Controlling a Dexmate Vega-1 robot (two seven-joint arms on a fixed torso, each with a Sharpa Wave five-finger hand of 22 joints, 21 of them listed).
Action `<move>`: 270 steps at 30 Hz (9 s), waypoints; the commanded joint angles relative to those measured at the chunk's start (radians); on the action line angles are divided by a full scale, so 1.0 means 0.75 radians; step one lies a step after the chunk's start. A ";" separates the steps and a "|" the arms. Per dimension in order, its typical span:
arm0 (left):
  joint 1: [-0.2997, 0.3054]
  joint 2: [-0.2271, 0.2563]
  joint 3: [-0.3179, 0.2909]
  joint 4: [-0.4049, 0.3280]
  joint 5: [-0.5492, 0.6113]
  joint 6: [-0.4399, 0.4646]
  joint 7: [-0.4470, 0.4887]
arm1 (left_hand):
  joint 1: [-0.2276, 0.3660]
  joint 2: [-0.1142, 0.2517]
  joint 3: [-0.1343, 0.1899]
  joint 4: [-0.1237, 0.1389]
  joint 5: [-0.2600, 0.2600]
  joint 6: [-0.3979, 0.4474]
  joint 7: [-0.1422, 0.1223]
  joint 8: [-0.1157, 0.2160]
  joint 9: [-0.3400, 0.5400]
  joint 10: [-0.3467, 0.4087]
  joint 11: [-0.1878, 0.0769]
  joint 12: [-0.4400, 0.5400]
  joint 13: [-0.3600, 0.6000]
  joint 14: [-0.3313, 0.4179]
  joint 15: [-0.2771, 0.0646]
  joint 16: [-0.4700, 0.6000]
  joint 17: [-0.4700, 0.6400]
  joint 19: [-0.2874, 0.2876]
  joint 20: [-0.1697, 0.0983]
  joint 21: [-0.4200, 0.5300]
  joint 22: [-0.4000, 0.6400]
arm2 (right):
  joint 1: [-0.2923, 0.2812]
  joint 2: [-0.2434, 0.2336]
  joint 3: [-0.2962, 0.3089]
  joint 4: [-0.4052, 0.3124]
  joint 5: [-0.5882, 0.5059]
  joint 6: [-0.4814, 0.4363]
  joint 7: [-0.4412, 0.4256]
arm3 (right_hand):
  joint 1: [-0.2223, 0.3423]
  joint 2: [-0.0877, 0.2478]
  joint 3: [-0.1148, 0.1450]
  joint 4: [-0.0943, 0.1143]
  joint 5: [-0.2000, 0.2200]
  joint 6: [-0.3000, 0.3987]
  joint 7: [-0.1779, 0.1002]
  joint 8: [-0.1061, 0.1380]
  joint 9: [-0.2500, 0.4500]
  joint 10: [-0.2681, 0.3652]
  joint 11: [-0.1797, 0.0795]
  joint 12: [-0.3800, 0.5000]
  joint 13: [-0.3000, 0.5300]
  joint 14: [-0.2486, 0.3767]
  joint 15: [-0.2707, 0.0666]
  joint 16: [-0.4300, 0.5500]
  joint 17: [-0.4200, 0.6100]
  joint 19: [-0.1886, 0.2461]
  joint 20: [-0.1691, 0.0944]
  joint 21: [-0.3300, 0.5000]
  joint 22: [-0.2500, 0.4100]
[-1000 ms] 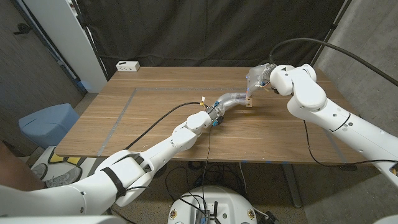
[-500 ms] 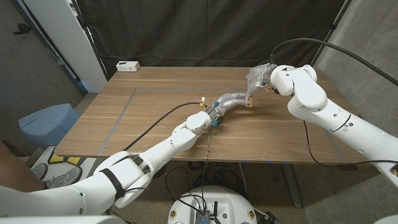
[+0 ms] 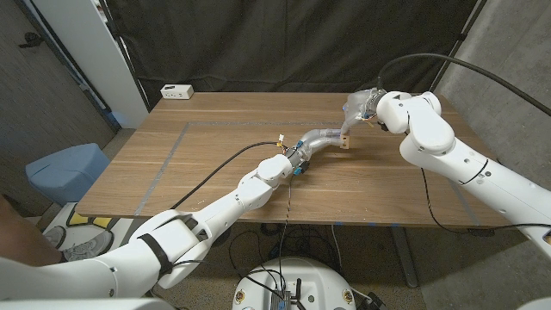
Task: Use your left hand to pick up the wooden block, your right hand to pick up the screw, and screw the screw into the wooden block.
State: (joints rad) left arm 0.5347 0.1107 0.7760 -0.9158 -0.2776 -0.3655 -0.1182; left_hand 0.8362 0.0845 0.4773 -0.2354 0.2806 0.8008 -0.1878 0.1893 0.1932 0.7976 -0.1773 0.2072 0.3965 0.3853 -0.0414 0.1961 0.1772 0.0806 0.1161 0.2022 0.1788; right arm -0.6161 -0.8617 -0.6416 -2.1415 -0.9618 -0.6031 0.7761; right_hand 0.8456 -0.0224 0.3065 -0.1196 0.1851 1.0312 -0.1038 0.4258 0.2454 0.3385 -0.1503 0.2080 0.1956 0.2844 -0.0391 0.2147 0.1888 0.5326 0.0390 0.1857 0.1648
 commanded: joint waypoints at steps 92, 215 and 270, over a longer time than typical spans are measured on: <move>-0.056 0.039 -0.003 -0.039 0.006 0.033 -0.047 | -0.105 0.100 0.124 0.099 0.004 0.101 0.077 0.011 0.006 0.021 0.000 0.012 0.001 0.019 -0.006 0.007 0.001 0.019 -0.002 0.012 0.007 | -0.253 0.096 0.161 -0.093 0.147 -0.308 -0.534 | -0.349 0.033 -0.109 0.061 0.000 -0.013 0.074 -0.105 -0.056 0.255 0.111 -0.014 0.001 0.214 -0.002 0.002 0.001 0.167 -0.025 0.027 0.009; -0.013 0.074 -0.031 -0.128 -0.022 0.066 -0.008 | -0.090 0.090 0.104 0.095 0.001 0.108 0.079 0.012 0.006 0.032 -0.001 0.011 0.001 0.021 -0.005 0.007 0.000 0.021 -0.005 0.010 0.007 | -0.708 0.302 0.465 0.307 1.812 0.896 -1.498 | -0.747 0.152 -0.207 0.097 0.000 -1.043 -0.150 -0.348 -0.088 -0.672 0.220 -0.041 -0.020 -0.639 0.259 -0.043 0.007 -0.634 0.127 -0.011 0.007; -0.029 0.057 -0.022 -0.087 -0.015 0.087 0.001 | -0.091 0.094 0.106 0.098 0.002 0.108 0.080 0.012 0.006 0.033 0.000 0.011 0.002 0.024 -0.005 0.007 0.000 0.025 -0.006 0.011 0.007 | -0.725 0.245 0.427 0.179 1.775 0.650 -1.625 | -0.770 0.150 -0.202 0.071 0.000 -0.838 0.017 -0.283 -0.087 -0.689 0.266 -0.013 -0.019 -0.660 0.273 -0.022 0.000 -0.631 0.195 0.011 0.007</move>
State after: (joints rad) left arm 0.5153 0.1569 0.7597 -0.9913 -0.2871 -0.3006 -0.1188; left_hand 0.8075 0.1011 0.4860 -0.2346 0.2771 0.8006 -0.1877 0.1892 0.1932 0.8153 -0.1758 0.2082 0.3927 0.3945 -0.0464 0.1962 0.1772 0.0930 0.1072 0.2088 0.1788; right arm -1.1672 -0.6723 -0.3113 -1.9878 0.3814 -0.0676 -0.4256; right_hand 0.2687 0.0924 0.1522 -0.0620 0.1815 0.3923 -0.0929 0.2076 0.1770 -0.1734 0.0433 0.1925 0.1816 -0.1717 0.1629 0.1895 0.1857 0.0538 0.1790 0.1895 0.1652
